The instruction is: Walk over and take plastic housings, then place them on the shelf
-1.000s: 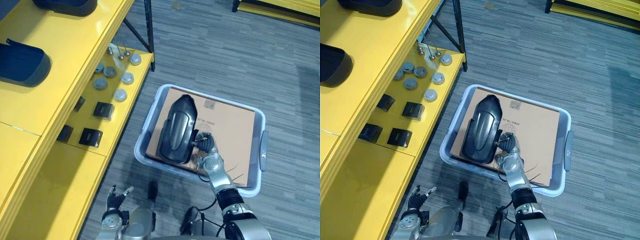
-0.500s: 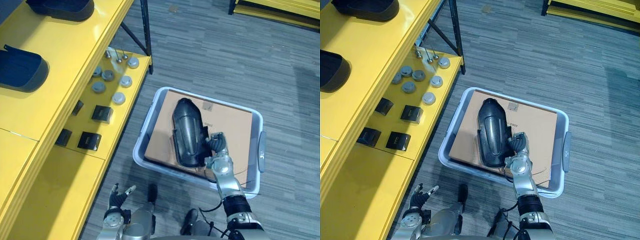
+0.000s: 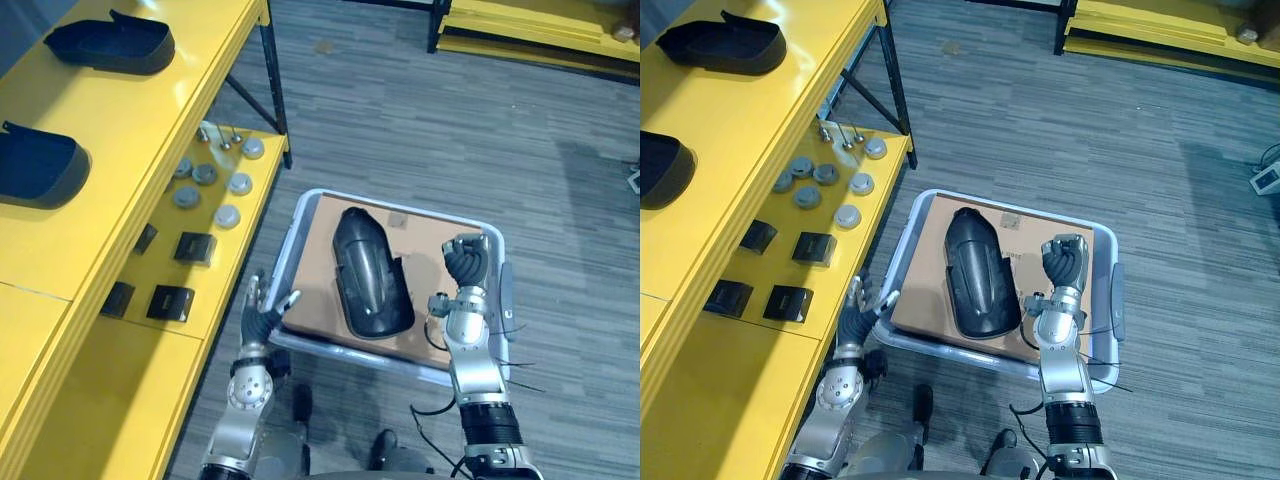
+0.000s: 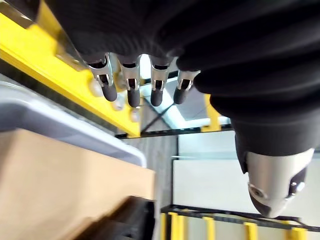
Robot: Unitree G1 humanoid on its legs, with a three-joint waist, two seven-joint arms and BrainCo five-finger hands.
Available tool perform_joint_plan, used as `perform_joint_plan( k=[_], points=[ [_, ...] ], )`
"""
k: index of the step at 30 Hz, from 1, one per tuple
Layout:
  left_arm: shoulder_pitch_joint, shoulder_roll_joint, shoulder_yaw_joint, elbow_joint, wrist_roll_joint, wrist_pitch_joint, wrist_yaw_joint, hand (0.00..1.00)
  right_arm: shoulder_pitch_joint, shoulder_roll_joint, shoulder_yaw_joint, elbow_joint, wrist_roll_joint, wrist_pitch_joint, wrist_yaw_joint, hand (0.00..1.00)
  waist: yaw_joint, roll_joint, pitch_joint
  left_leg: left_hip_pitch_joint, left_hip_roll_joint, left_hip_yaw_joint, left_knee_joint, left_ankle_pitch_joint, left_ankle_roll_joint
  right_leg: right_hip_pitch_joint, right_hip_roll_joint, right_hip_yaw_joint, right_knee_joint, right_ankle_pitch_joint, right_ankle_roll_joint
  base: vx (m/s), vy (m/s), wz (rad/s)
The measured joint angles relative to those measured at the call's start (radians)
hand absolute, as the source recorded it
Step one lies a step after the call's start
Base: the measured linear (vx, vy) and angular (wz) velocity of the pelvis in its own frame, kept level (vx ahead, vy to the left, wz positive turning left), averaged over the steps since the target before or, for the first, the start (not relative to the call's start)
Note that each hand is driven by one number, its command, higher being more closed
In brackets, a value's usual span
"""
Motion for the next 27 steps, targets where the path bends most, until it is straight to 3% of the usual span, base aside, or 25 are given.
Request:
perform_joint_plan(
  k=[8,17,27],
  points=[
    [0.019,-0.001,0.002,0.018,0.011,0.003,0.013,0.00,0.018,-0.001,0.048,0.001,0.000,0.000,0.044,0.00,0.000,-0.001,-0.018,0.013,0.006,0.009,-0.004,0.000,0.000,-0.004,0.004,0.020,0.000,0.000,0.000,-0.04,-0.008,-0.06],
    [0.079,0.000,0.009,0.239,0.011,0.032,-0.002,0.00,0.048,-0.031,0.053,0.103,-0.004,0.004,0.082,0.00,0.002,-0.023,-0.066,-0.008,0.008,0.008,-0.005,0.000,0.000,-0.018,0.007,0.024,-0.001,0.000,0.000,0.01,-0.004,0.00],
    [0.097,0.022,0.076,0.430,0.014,0.051,-0.030,0.00,0.033,-0.040,0.031,0.256,-0.101,0.035,0.080,0.00,0.004,-0.023,-0.066,-0.021,0.008,-0.003,-0.005,0.003,-0.003,-0.018,0.014,0.012,-0.017,0.000,0.000,0.01,-0.013,0.04]
  ],
)
